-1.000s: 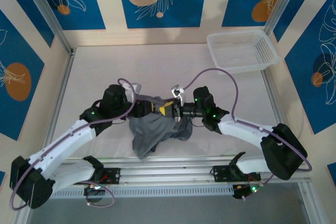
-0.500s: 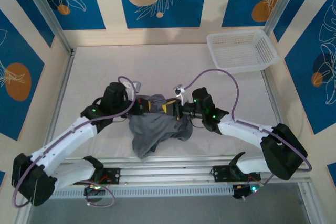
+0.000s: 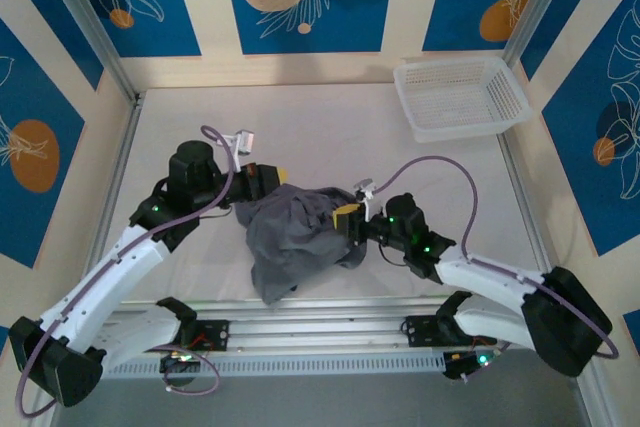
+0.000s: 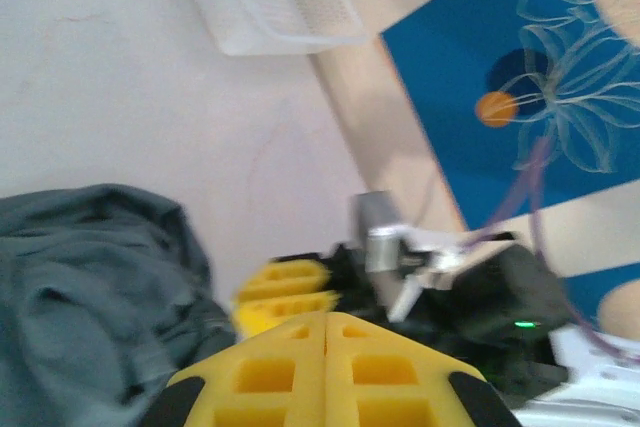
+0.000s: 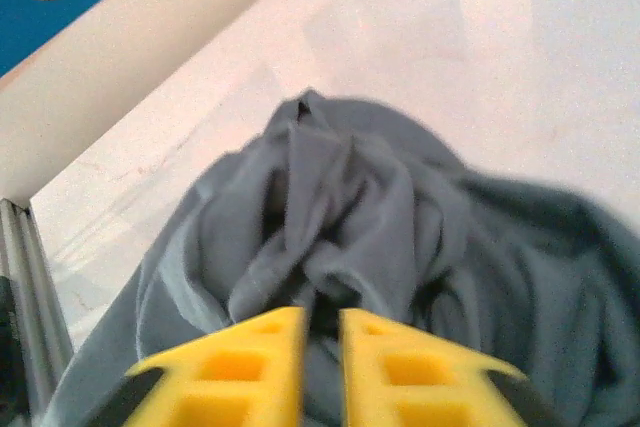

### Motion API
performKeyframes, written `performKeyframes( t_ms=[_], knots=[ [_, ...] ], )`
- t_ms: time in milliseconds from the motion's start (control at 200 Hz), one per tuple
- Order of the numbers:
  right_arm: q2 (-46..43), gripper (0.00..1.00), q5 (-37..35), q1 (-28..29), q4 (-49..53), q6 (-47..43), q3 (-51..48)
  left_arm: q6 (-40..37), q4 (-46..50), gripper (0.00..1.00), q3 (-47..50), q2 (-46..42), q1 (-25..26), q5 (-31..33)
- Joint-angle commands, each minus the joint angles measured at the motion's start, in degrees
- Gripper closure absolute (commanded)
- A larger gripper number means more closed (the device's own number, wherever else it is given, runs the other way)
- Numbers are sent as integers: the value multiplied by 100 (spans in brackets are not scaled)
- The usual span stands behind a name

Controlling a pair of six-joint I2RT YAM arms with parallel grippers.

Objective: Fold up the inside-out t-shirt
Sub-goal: Turn the T-shirt inside out at the center of the table.

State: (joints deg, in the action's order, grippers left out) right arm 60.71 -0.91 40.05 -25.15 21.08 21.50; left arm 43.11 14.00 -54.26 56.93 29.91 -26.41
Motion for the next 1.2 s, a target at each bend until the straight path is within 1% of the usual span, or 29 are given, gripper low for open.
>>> performKeyframes(
  t_ms=[0, 15, 55, 115, 175, 230, 315, 380, 485, 560, 595, 715, 815, 870, 950, 1010, 1050, 1090, 1135, 1195],
  knots=[
    [-75, 92, 60, 28, 410, -288, 322, -844, 1029, 100, -188, 223, 138, 1062],
    [-54, 92, 115, 35, 429, -277, 353, -916, 1071, 100, -190, 292, 169, 1078],
    [-13, 90, 186, 82, 376, -218, 417, -1039, 1080, 96, -190, 495, 256, 961],
    [27, 85, 138, 161, 230, -145, 447, -1211, 1136, 89, -244, 869, 480, 895],
    [86, 83, 97, 264, 270, -163, 533, -1478, 1393, 83, -400, 1217, 836, 1324],
    [183, 83, -58, 347, 509, -101, 666, -1586, 1527, 79, -496, 1499, 1096, 1747],
    [339, 82, -707, 366, 1168, 412, 897, -1582, 1496, 73, -646, 1852, 1323, 1757],
    [372, 78, -1136, 316, 1584, 830, 934, -1629, 1552, 71, -823, 2057, 1546, 2019],
    [296, 72, -1131, 216, 1611, 1210, 695, -1803, 1862, 66, -1177, 2446, 1924, 2605],
    [175, 68, -1066, 188, 1626, 1377, 537, -1887, 2225, 62, -1438, 2778, 2069, 3193],
    [104, 66, -1068, 187, 1671, 1427, 494, -1926, 2311, 60, -1495, 2909, 2105, 3342],
    [-116, 61, -1119, 161, 1741, 1504, 348, -1959, 2286, 56, -1579, 3177, 2121, 3206],
    [-246, 58, -1146, 133, 1774, 1505, 316, -2006, 2436, 55, -1699, 3364, 2125, 3292],
    [-285, 56, -1146, 126, 1778, 1496, 319, -2047, 2543, 57, -1737, 3439, 2131, 3399],
    [-312, 56, -1141, 115, 1790, 1477, 310, -2066, 2605, 65, -1723, 3454, 2125, 3468],
    [-310, 55, -1120, 107, 1801, 1472, 319, -2045, 2586, 77, -1688, 3405, 2119, 3468],
    [-314, 55, -1103, 100, 1800, 1456, 324, -2027, 2550, 87, -1664, 3355, 2119, 3459],
    [-314, 56, -1083, 99, 1808, 1424, 345, -1997, 2501, 99, -1634, 3274, 2105, 3408],
    [-314, 55, -1003, 103, 1790, 1302, 371, -1929, 2394, 100, -1584, 3116, 2066, 3207],
    [-333, 52, -790, 154, 1686, 990, 450, -1734, 2022, 100, -1416, 2779, 1908, 2526]
  ],
)
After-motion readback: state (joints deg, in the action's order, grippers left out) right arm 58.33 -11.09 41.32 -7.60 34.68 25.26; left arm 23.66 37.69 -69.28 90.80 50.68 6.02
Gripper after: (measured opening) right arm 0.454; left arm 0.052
